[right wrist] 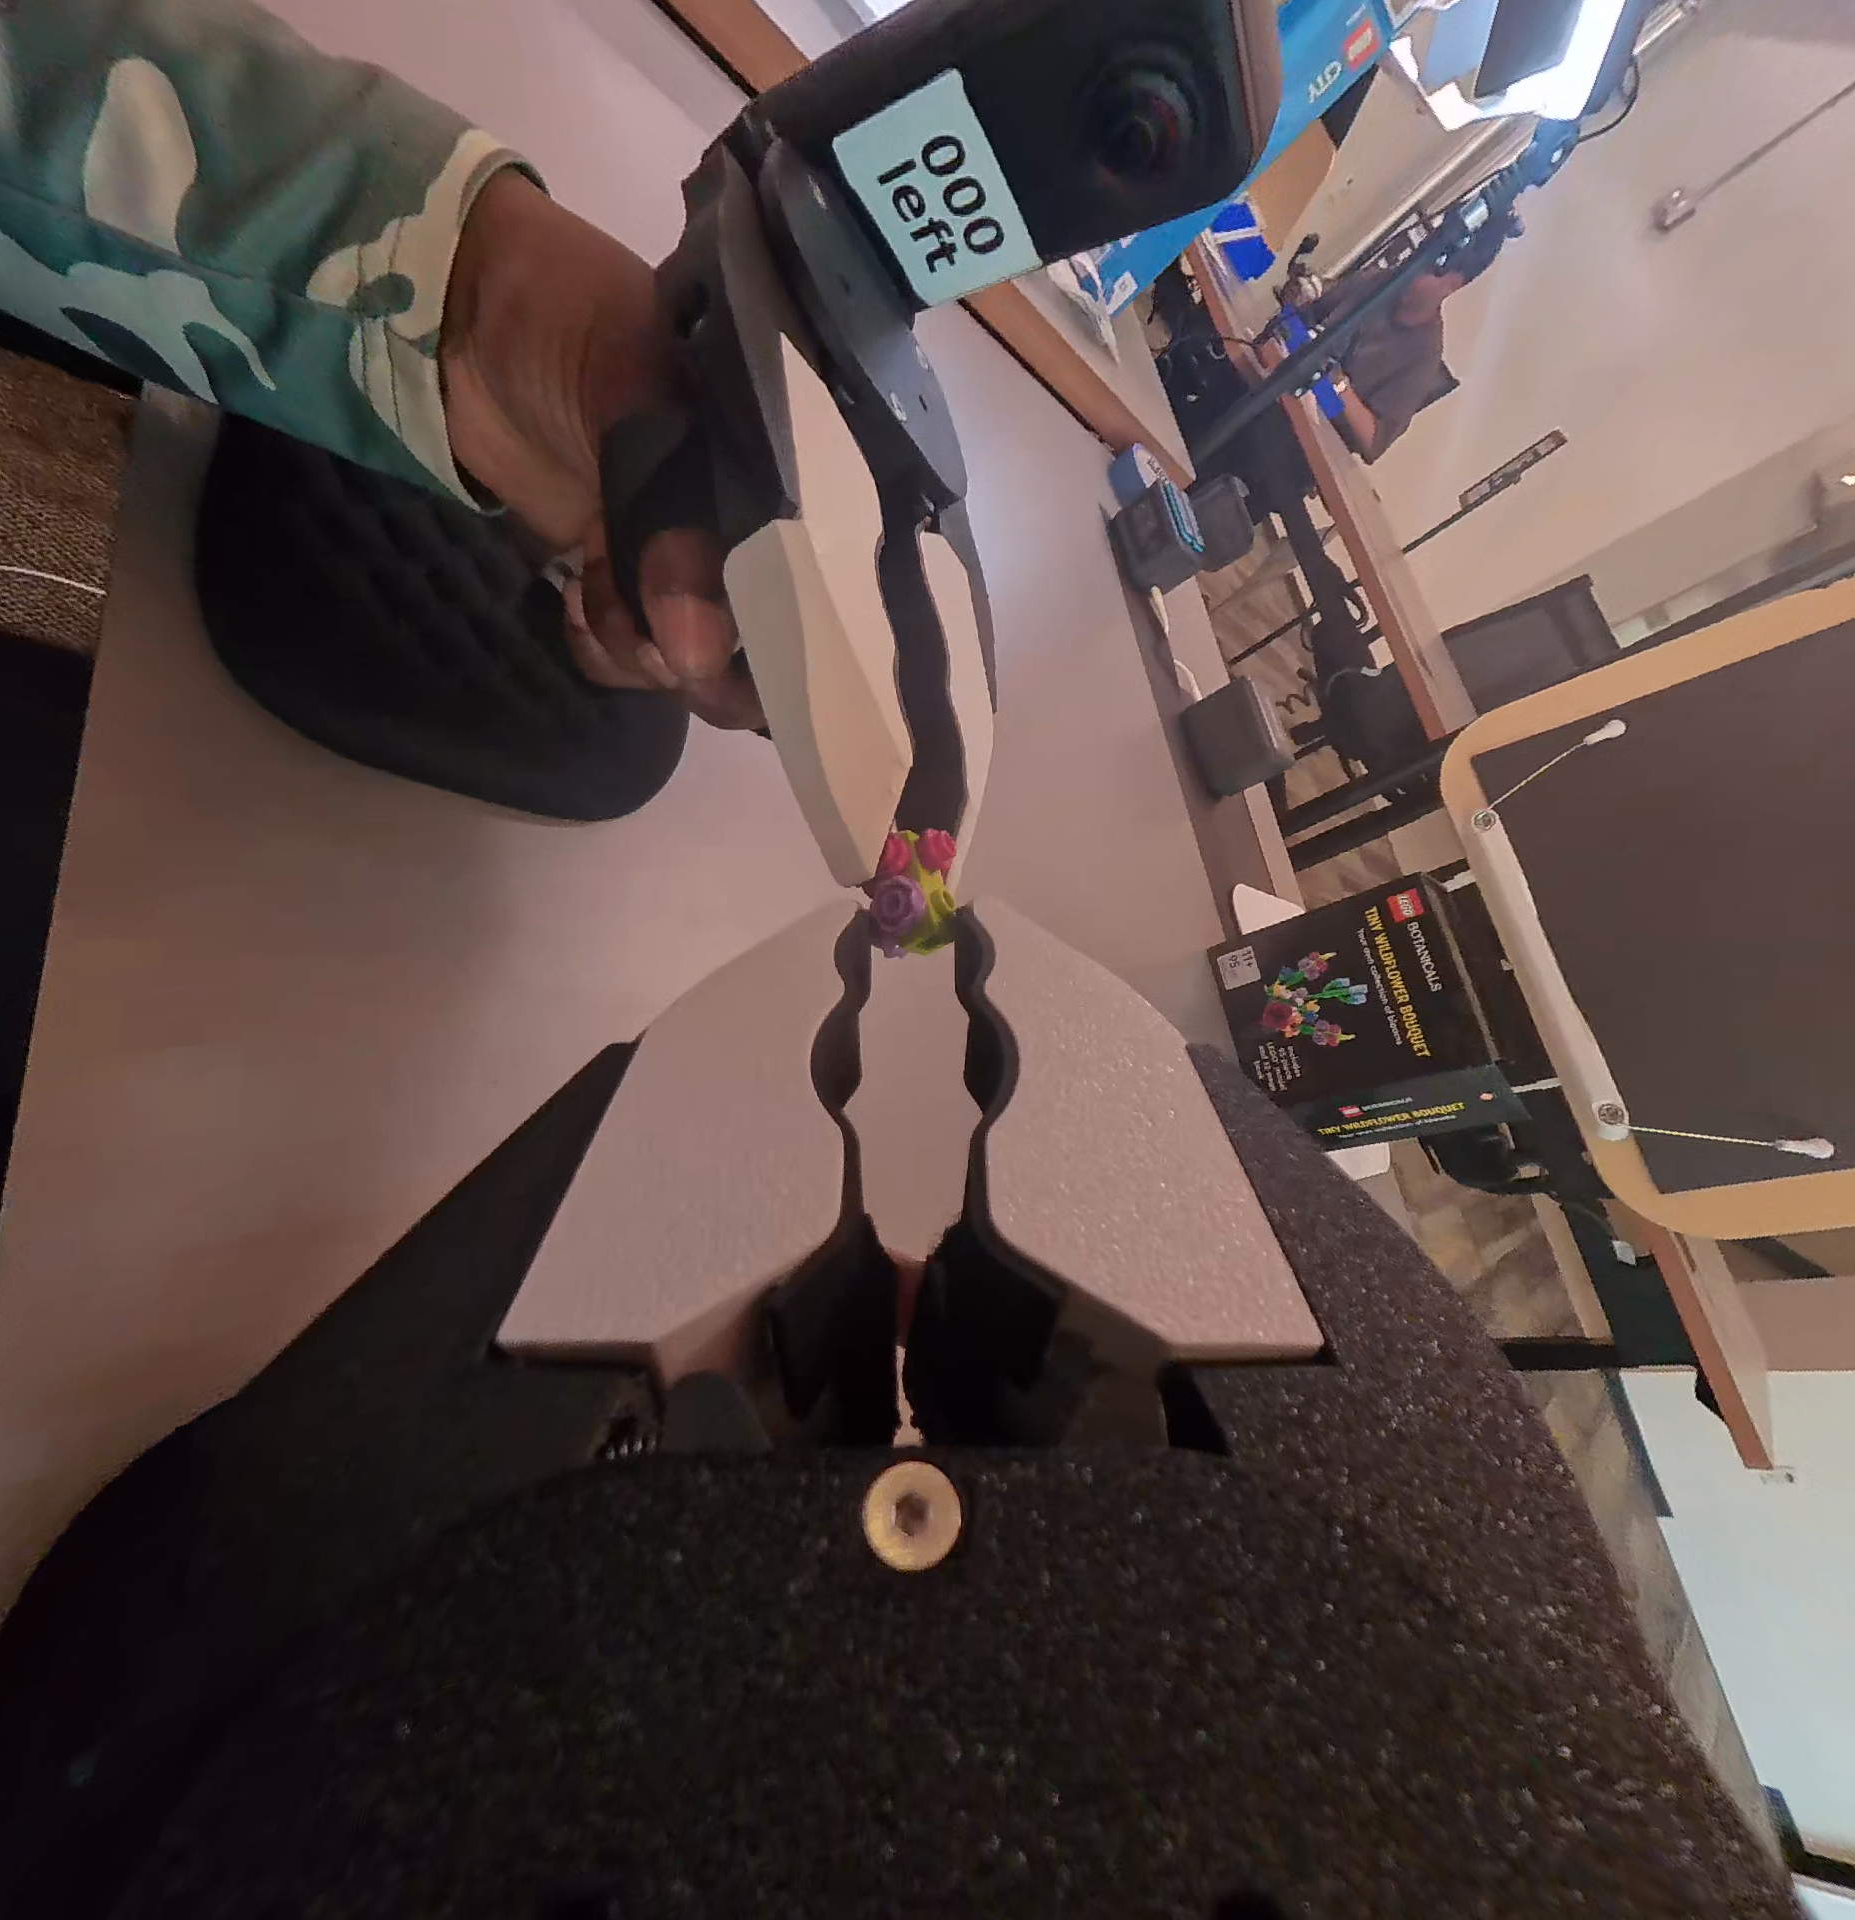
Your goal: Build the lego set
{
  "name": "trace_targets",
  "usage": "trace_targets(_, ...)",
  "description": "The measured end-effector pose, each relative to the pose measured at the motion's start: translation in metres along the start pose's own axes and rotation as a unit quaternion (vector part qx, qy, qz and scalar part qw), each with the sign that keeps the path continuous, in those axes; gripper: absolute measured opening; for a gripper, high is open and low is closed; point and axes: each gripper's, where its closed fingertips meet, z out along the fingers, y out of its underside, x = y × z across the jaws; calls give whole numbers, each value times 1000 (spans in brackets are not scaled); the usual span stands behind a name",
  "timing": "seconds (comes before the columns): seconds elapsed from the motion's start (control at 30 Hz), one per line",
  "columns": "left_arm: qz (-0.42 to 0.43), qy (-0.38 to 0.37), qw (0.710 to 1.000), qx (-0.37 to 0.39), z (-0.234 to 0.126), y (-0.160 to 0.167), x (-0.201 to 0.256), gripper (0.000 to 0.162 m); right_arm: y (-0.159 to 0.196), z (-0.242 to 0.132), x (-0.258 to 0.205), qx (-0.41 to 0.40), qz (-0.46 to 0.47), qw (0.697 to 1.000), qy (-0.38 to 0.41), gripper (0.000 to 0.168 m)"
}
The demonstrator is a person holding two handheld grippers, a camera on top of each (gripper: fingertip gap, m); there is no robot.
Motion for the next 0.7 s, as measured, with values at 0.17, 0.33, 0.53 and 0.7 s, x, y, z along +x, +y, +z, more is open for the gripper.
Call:
trace_targets(0.17, 13, -23, 999, -25, 1, 5, -4, 17, 6, 3, -2, -28, -9, 1000, 2, 15)
trace_targets(0.33, 14, -30, 999, -26, 1, 6, -5, 17, 7, 3, -2, -35, -7, 999, 3, 15)
trace_targets(0.53, 61, -10, 996, -58, 0, 10, 1, 42, 14, 5, -6, -16, 84, 995, -43, 15)
trace_targets(0.7, 288, -62, 953, -69, -5, 12, 0, 46, 13, 5, -13, 63, 289, 945, -139, 15)
